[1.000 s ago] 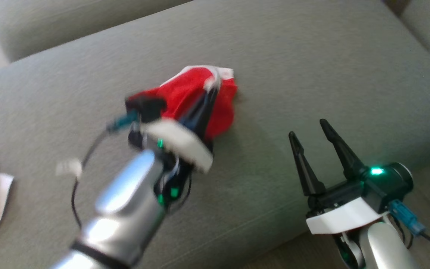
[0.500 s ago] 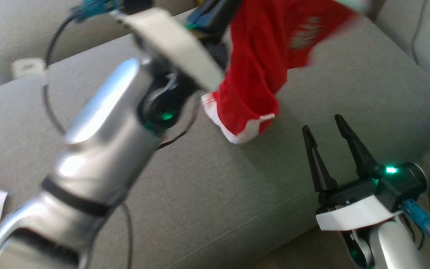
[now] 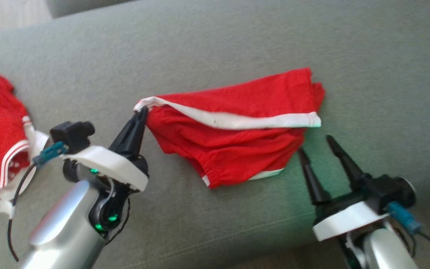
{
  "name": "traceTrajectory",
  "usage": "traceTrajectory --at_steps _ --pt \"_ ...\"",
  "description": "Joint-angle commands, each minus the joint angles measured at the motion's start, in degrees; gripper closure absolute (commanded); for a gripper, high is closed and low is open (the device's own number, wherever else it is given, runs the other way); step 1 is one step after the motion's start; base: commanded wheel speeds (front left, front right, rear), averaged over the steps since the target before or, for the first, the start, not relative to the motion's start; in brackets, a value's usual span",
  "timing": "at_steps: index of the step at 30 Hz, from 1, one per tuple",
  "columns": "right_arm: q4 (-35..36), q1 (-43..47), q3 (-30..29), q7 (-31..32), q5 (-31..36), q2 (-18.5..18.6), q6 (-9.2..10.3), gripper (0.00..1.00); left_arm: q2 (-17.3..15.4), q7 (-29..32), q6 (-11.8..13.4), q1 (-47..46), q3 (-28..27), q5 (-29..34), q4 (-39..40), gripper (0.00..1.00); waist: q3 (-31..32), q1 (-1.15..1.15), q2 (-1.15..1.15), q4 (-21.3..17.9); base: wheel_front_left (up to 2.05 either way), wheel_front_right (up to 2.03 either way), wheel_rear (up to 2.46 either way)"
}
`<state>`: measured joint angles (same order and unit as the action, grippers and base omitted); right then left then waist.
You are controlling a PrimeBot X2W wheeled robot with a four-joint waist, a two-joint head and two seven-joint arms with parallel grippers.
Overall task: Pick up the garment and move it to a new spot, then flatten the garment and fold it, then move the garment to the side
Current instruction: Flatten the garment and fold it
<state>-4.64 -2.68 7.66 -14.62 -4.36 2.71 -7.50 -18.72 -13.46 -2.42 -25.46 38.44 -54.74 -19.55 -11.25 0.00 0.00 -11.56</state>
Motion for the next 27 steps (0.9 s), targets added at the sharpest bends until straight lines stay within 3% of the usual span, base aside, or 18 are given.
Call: traceTrajectory --at_steps 1,6,10,20,27 --pt "0.6 -1.5 -0.2 -0.4 -1.0 0.2 0.01 0.00 -1.4 -0.9 0.1 -1.4 -3.4 0.6 1.2 1.00 -2.2 0.00 0.00 2.4 0.00 0.00 0.00" --pt "-5.0 -4.5 -4.5 -0.4 -6.1 0.2 0.01 0.00 0.8 -1.5 -0.9 1.0 -7.8 2.4 0.6 1.00 -2.8 0.00 0.00 4.0 0.00 0.00 0.00" --pt "-11.2 -9.6 -3.4 -0.4 -7.2 0.2 0.01 0.00 2.9 -1.5 -2.2 2.5 -11.5 6.2 0.5 1.00 -2.8 0.00 0.00 4.4 0.00 0.00 0.00" --pt "-19.5 -15.4 -0.6 -0.4 -6.8 0.2 0.01 0.00 5.7 -1.5 -3.9 3.4 -13.4 10.4 -0.3 1.00 -2.8 0.00 0.00 4.8 0.00 0.00 0.00" --pt "-21.7 -18.4 0.7 -0.4 -5.3 0.2 0.01 0.00 7.0 -1.5 -4.6 3.3 -13.8 11.9 -1.0 1.00 -3.3 0.00 0.00 5.4 0.00 0.00 0.00"
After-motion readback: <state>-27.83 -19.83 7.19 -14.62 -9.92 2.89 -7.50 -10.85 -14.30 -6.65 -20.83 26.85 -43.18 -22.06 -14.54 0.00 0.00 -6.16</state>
